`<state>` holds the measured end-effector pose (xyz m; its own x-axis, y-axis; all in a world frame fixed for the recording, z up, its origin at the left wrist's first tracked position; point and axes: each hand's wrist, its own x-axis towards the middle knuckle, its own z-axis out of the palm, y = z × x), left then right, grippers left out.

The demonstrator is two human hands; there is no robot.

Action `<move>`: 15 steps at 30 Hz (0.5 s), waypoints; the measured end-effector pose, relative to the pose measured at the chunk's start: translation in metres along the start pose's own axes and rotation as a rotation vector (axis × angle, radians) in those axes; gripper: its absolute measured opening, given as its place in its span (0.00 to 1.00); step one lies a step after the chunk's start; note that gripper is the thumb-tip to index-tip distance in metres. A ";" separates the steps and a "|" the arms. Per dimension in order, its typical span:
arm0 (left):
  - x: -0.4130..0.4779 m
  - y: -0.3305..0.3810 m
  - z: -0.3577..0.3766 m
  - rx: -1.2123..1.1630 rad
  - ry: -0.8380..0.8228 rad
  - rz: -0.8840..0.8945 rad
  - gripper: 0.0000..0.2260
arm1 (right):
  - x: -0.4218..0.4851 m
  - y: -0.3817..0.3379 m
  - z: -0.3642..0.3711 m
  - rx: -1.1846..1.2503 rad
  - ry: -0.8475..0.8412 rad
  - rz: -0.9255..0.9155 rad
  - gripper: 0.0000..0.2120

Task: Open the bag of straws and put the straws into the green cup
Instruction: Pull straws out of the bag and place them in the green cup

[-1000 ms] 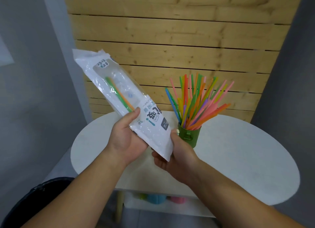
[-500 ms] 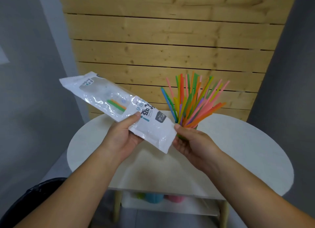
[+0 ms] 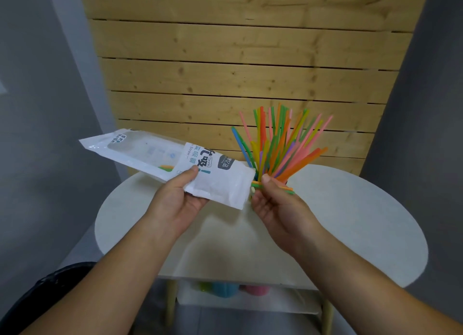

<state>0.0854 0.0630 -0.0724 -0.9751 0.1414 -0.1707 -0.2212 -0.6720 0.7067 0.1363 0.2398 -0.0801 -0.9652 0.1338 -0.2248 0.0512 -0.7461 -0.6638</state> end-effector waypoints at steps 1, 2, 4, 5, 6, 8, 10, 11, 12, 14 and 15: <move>0.000 -0.001 0.000 0.000 0.001 -0.004 0.08 | 0.000 0.004 0.001 -0.012 -0.008 -0.002 0.06; 0.000 -0.001 0.000 0.000 0.001 -0.007 0.08 | -0.001 0.008 0.002 -0.022 -0.009 -0.009 0.06; 0.000 -0.001 0.000 0.003 0.006 -0.011 0.08 | -0.002 0.011 0.006 -0.044 0.012 -0.035 0.08; -0.001 -0.001 0.000 0.003 0.009 -0.014 0.08 | -0.002 0.012 0.007 -0.057 0.033 -0.052 0.09; -0.001 -0.002 -0.001 0.003 0.012 -0.017 0.08 | -0.002 0.012 0.007 -0.065 0.058 -0.069 0.10; -0.002 -0.003 -0.001 0.007 0.018 -0.027 0.09 | -0.003 0.011 0.008 -0.064 0.109 -0.106 0.09; -0.002 -0.003 -0.002 0.003 0.028 -0.036 0.08 | -0.002 0.009 0.008 -0.050 0.136 -0.138 0.08; -0.001 -0.003 -0.002 -0.009 0.035 -0.037 0.08 | -0.003 0.007 0.009 -0.048 0.143 -0.148 0.07; -0.001 -0.002 -0.003 -0.032 0.043 -0.038 0.08 | -0.003 0.004 0.008 -0.047 0.149 -0.155 0.06; 0.001 0.000 -0.004 -0.087 0.071 -0.033 0.07 | -0.004 -0.005 0.005 -0.049 0.153 -0.175 0.04; 0.002 0.001 -0.006 -0.109 0.092 -0.027 0.07 | -0.004 -0.010 0.003 -0.055 0.151 -0.187 0.02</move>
<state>0.0836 0.0582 -0.0760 -0.9622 0.0968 -0.2544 -0.2397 -0.7443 0.6234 0.1393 0.2448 -0.0707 -0.9100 0.3654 -0.1960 -0.1066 -0.6629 -0.7411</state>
